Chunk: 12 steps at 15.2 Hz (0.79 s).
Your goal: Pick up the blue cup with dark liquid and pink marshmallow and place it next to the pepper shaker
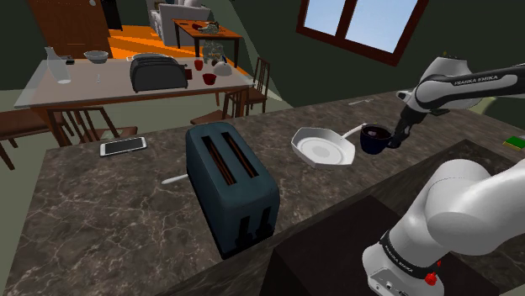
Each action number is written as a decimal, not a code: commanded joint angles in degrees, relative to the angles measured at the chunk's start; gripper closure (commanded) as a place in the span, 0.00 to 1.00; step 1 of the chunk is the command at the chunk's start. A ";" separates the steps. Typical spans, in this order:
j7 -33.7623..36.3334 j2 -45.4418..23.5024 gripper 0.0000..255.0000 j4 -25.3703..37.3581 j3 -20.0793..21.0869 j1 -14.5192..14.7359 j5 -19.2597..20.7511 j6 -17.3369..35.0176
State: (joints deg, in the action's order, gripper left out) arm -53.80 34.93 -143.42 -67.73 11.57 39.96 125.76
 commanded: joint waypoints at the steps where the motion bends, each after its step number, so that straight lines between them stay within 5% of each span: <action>1: 0.02 -0.07 0.00 -0.28 -0.04 0.25 -0.10 0.11; 6: 0.01 -0.01 0.00 -0.21 0.06 0.21 -0.14 -0.03; 10: -0.45 4.04 0.00 2.93 7.33 -3.22 -2.26 -8.41; 12: -0.44 4.05 0.00 2.94 7.32 -3.21 -2.26 -8.41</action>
State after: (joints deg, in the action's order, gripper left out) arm -54.11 38.83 -140.81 -60.69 8.44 37.88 117.90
